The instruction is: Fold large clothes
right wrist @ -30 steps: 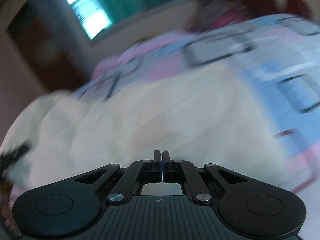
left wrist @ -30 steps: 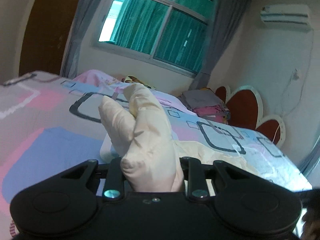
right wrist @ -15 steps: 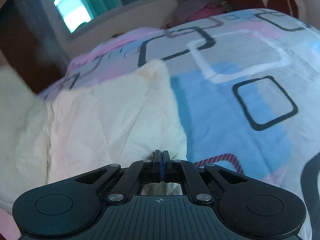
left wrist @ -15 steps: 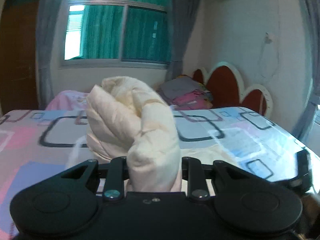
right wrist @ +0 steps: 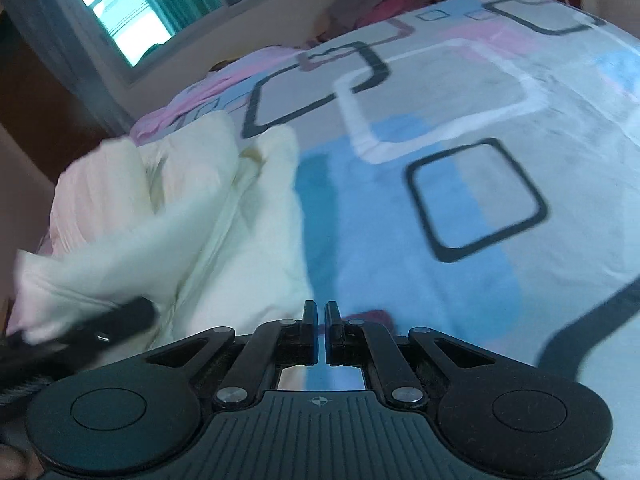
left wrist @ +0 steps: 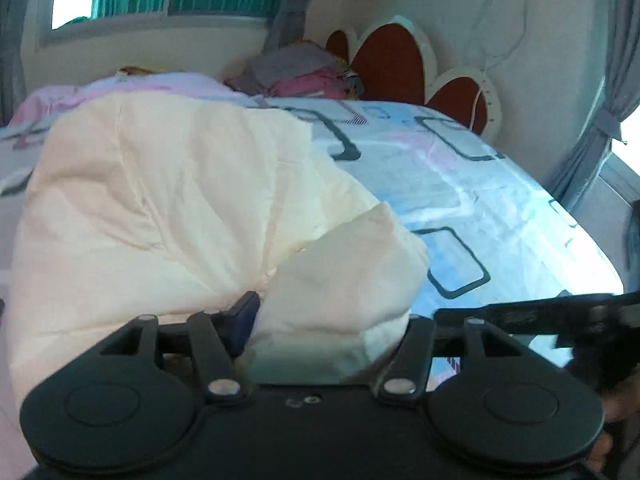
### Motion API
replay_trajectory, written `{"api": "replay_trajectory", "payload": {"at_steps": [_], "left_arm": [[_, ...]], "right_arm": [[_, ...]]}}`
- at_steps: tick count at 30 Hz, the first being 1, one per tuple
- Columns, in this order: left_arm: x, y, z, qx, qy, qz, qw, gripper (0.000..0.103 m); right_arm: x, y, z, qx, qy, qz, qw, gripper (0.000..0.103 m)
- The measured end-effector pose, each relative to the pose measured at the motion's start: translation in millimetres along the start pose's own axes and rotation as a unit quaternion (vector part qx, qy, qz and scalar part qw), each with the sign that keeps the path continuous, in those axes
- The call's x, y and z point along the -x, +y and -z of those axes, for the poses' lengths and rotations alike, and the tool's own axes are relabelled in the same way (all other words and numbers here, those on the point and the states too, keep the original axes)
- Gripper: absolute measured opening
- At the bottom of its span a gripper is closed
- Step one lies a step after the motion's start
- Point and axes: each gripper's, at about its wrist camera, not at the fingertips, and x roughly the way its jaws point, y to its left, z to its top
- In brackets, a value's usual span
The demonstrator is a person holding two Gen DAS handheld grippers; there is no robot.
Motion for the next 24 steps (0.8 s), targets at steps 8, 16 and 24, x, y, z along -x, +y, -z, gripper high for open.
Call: {"api": "replay_trajectory", "payload": {"at_steps": [8, 16, 24], "left_arm": [[11, 8, -1, 0.068, -0.008, 0.075, 0.9948, 0.09], [66, 52, -9, 0.16, -0.058, 0.183, 0.9683, 0.095], [89, 153, -11, 0.176, -0.113, 0.045, 0.977, 0.061]], "right_arm": [[21, -15, -7, -0.03, -0.029, -0.014, 0.999, 0.074], [42, 5, -25, -0.028, -0.087, -0.056, 0.994, 0.079], [42, 58, -48, 0.012, -0.099, -0.1, 0.99, 0.079]]}}
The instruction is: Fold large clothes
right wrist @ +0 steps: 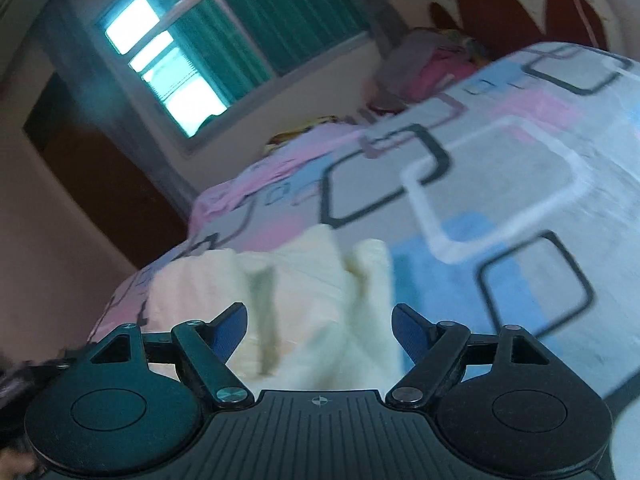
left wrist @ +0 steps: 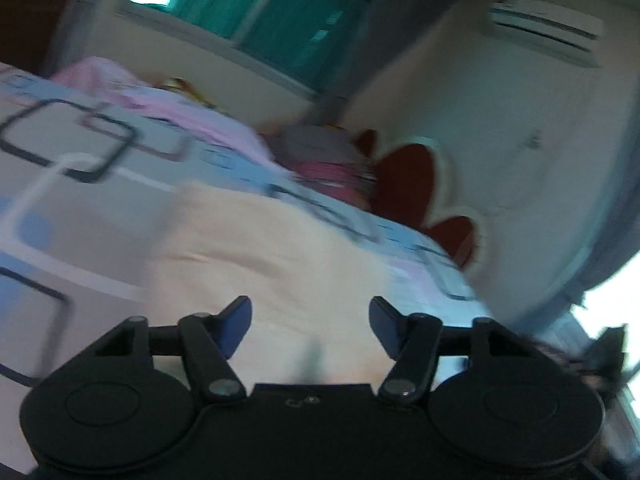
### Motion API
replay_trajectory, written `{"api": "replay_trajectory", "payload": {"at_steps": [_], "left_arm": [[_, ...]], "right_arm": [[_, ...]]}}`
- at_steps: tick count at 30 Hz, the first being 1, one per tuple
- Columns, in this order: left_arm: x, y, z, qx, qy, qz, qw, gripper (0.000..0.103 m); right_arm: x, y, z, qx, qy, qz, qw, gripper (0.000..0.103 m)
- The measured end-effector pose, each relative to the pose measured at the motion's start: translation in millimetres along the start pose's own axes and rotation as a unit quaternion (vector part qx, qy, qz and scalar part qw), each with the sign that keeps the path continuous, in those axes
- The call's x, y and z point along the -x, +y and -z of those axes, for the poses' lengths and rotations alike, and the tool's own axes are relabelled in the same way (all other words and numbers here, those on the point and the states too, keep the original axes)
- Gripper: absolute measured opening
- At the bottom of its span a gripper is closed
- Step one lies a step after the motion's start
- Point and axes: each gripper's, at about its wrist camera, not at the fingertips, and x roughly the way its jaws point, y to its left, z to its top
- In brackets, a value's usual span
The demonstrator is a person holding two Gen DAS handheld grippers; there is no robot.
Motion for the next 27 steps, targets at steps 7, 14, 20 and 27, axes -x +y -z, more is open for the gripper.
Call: {"api": "replay_trajectory", "payload": {"at_steps": [7, 14, 20, 27], "left_arm": [[-18, 39, -4, -0.004, 0.028, -0.032, 0.9991, 0.047], [-42, 38, -15, -0.006, 0.021, -0.013, 0.9997, 0.04], [-65, 20, -21, -0.047, 0.035, 0.009, 0.9982, 0.039], [-106, -20, -2, -0.132, 0.094, -0.008, 0.9868, 0.039]], "right_arm": [[-49, 38, -15, 0.06, 0.049, -0.05, 0.996, 0.079], [-105, 63, -10, 0.158, 0.11, -0.071, 0.979, 0.029], [-99, 50, 4, 0.181, 0.102, -0.058, 0.976, 0.009], [-109, -1, 20, 0.109, 0.116, -0.004, 0.987, 0.008]]}}
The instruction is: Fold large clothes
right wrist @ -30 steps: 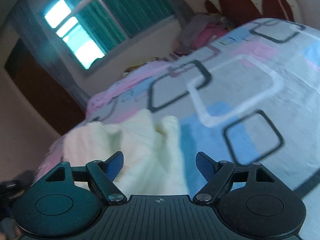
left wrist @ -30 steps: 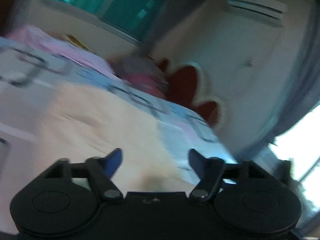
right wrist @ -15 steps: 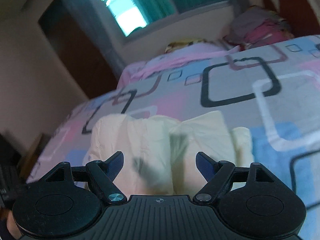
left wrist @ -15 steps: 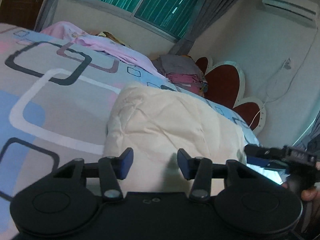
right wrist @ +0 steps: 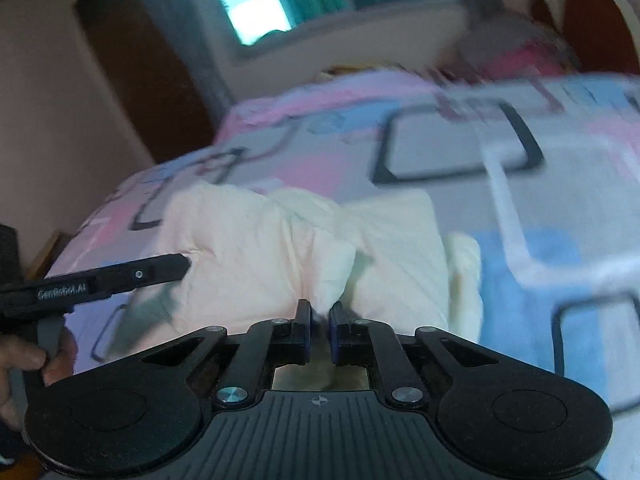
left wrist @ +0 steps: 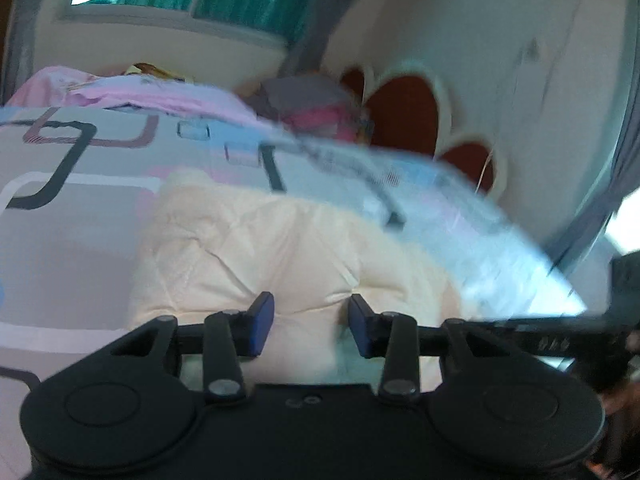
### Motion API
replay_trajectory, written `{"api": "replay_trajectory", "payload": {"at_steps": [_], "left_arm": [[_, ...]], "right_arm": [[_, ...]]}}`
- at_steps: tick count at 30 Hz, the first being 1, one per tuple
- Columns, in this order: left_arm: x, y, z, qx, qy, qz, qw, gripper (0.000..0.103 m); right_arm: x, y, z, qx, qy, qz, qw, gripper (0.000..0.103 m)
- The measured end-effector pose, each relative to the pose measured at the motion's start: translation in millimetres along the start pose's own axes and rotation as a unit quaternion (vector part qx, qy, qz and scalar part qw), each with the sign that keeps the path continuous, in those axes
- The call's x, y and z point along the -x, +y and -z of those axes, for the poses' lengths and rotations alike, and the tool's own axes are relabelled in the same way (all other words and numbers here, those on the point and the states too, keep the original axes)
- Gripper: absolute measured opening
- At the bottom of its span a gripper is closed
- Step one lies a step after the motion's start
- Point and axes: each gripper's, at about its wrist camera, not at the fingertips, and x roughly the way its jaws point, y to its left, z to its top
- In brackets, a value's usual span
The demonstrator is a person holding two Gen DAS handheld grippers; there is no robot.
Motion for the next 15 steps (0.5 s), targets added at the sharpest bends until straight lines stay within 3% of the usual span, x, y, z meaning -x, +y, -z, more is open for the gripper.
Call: {"api": "replay_trajectory", "payload": {"at_steps": [4, 8, 10, 11, 12, 15], "left_arm": [[-28, -18, 4, -0.026, 0.034, -0.03, 0.9986, 0.039], [-18, -16, 0, -0.027, 0.036, -0.027, 0.9986, 0.039], [1, -10, -3, -0.011, 0.013, -0.02, 0.9997, 0.043], [11, -7, -1, -0.004, 0.003, -0.019, 0.9998, 0.043], [21, -4, 2, 0.0, -0.004, -0.02, 0.9998, 0.043], [50, 7, 17, 0.018, -0.016, -0.014, 0.9996, 0.043]], "right_arm": [[-10, -21, 4, -0.047, 0.013, -0.001, 0.999, 0.008], [11, -28, -2, -0.068, -0.001, -0.007, 0.998, 0.009], [34, -34, -3, -0.089, -0.022, -0.007, 0.996, 0.042], [46, -37, -2, -0.096, -0.036, -0.006, 0.995, 0.071], [58, -40, -1, -0.099, -0.048, -0.003, 0.994, 0.078], [71, -47, 4, -0.122, -0.03, -0.013, 0.992, 0.078]]}}
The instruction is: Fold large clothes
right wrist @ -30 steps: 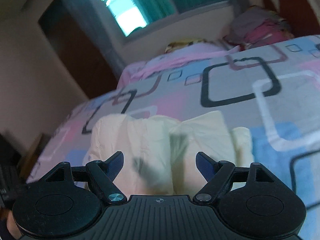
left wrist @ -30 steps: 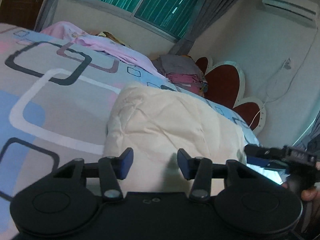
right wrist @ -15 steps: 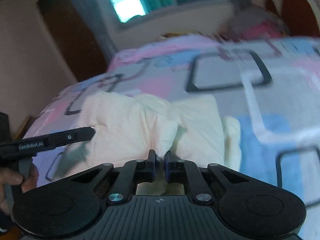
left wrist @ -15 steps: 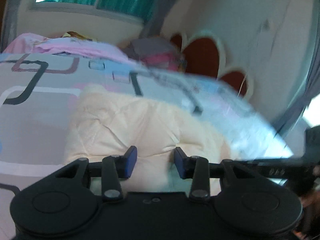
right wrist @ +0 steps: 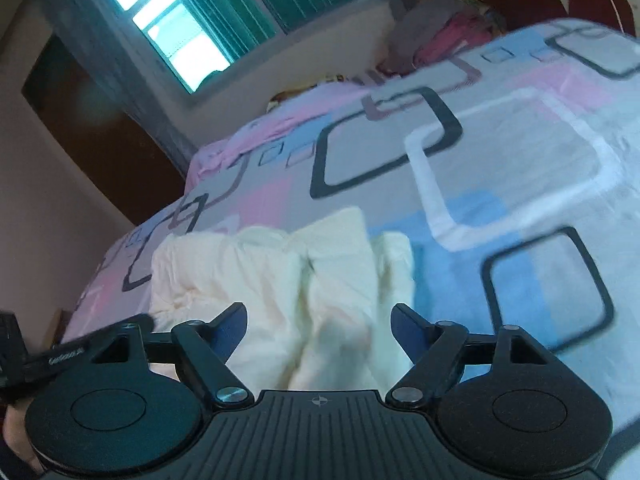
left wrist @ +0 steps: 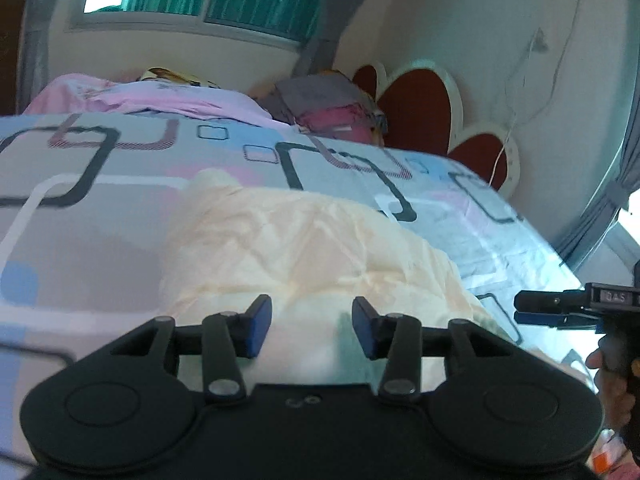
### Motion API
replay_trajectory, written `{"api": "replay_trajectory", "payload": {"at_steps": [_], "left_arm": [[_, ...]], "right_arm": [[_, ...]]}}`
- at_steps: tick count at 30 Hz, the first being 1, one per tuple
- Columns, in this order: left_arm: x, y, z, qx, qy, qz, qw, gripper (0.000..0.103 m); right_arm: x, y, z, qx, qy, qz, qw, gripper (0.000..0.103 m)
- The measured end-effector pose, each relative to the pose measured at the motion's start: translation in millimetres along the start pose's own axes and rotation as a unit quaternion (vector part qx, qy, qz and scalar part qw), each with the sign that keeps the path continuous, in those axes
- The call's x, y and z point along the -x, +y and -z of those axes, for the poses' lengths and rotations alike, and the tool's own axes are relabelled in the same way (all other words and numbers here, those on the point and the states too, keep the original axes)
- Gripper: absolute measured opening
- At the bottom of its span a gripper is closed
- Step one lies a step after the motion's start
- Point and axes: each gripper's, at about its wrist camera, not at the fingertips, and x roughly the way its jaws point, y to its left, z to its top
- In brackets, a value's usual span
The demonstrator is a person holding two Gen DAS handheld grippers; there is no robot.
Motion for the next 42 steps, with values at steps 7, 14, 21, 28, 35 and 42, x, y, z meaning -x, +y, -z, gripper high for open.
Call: {"api": "replay_trajectory", "payload": {"at_steps": [7, 14, 21, 28, 35, 42], "left_arm": [[34, -14, 33, 0.004, 0.018, 0.047, 0.9987, 0.043], [15, -32, 60, -0.03, 0.06, 0.046, 0.9967, 0.043], [8, -35, 67, -0.036, 0.068, 0.028, 0.9967, 0.043], [30, -1, 25, -0.013, -0.023, -0.004, 0.9996, 0.053], [-9, 21, -40, -0.018, -0.063, -0.013, 0.9978, 0.046], [-74, 5, -52, -0.043, 0.003, 0.015, 0.999, 0.045]], "right_arm": [[21, 15, 30, -0.027, 0.039, -0.046, 0.998, 0.078], [-6, 27, 81, 0.056, 0.097, 0.066, 0.992, 0.077], [-10, 13, 92, 0.018, 0.099, 0.069, 0.993, 0.077], [35, 36, 33, 0.051, -0.025, 0.038, 0.998, 0.077], [-28, 88, -20, 0.148, -0.026, 0.019, 0.988, 0.043], [-107, 109, -16, 0.233, 0.033, 0.083, 0.968, 0.043]]}}
